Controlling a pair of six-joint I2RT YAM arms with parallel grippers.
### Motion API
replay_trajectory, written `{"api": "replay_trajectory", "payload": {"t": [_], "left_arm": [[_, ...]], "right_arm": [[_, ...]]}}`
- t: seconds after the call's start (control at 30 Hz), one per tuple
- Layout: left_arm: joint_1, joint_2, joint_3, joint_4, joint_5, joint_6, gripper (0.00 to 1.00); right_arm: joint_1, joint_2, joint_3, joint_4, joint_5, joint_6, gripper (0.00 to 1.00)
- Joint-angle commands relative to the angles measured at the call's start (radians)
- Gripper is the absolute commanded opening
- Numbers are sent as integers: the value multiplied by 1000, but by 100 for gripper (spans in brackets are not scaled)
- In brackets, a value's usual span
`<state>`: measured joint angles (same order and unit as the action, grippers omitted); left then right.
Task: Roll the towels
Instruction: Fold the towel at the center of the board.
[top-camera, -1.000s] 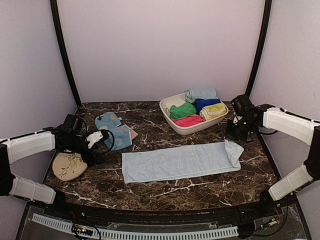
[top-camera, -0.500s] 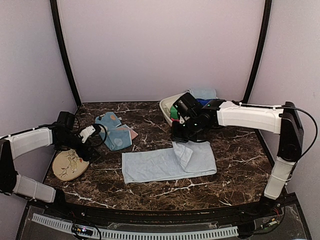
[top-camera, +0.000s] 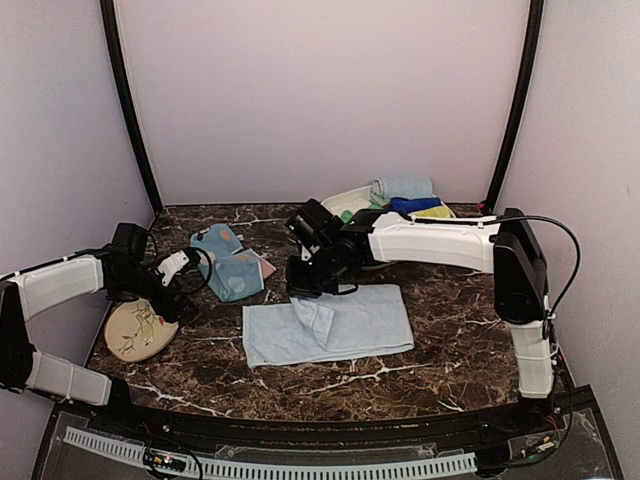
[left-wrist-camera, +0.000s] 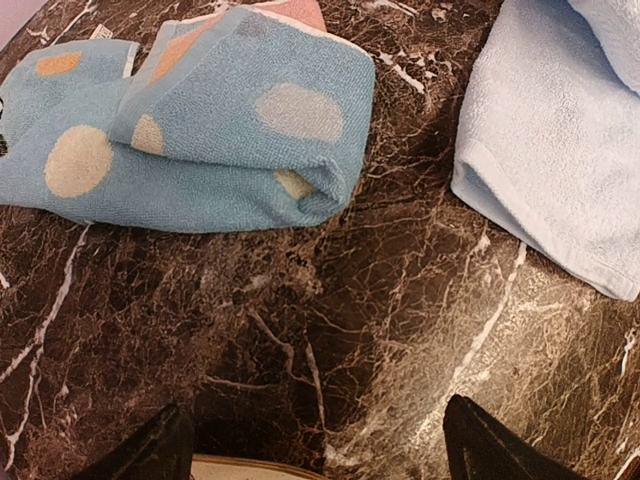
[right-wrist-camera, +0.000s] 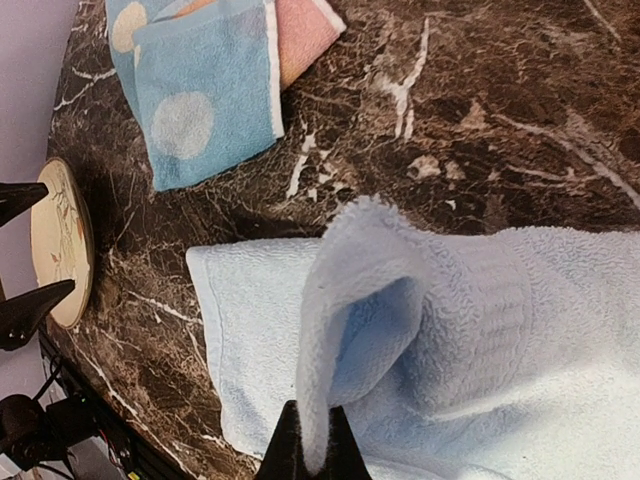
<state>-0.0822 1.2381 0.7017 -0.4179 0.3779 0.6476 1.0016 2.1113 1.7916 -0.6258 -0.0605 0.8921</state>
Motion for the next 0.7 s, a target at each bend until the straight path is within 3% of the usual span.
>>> {"api": "replay_trajectory", "payload": {"t": [0.0, 0.4, 0.67], "left_arm": [[6, -27, 2, -29, 18, 13, 89], [7, -20, 22, -44, 41, -3, 89], [7, -29, 14, -51, 38, -5, 89]], "right_arm": [[30, 26, 51, -4, -57, 0, 0], [68, 12, 63, -31, -87, -18, 0], [95, 96, 177, -62, -121, -38, 0]]}}
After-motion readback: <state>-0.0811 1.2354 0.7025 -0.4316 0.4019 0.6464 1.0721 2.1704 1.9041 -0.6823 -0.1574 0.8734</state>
